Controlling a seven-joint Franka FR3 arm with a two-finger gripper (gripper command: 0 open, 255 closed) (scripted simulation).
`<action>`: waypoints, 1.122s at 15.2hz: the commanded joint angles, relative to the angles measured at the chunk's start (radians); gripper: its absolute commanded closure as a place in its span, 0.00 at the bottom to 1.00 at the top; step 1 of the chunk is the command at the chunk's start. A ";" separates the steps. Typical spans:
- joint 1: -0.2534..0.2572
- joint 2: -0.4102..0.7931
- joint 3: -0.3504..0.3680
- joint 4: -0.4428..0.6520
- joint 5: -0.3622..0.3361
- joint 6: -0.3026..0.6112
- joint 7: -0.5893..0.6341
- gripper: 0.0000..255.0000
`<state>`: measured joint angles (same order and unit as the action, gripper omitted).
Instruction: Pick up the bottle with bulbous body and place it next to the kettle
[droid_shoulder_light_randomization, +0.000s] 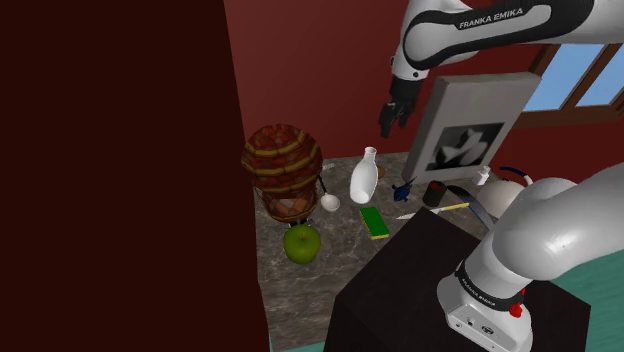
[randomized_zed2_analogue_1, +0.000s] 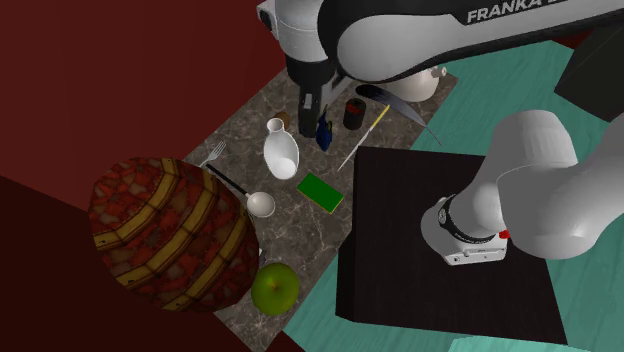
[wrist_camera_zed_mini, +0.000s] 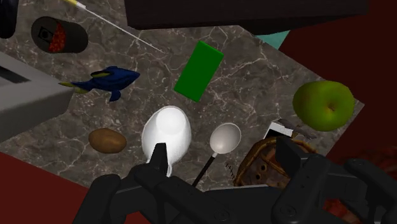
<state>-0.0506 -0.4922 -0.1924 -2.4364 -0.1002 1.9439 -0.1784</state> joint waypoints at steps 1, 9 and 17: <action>-0.001 0.065 -0.022 0.004 0.000 0.066 -0.024 0.00; 0.000 0.355 -0.102 0.071 0.056 0.293 -0.144 0.00; -0.010 0.567 -0.124 0.138 0.147 0.431 -0.243 0.00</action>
<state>-0.0595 0.0590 -0.3167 -2.2999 0.0386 2.3614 -0.4146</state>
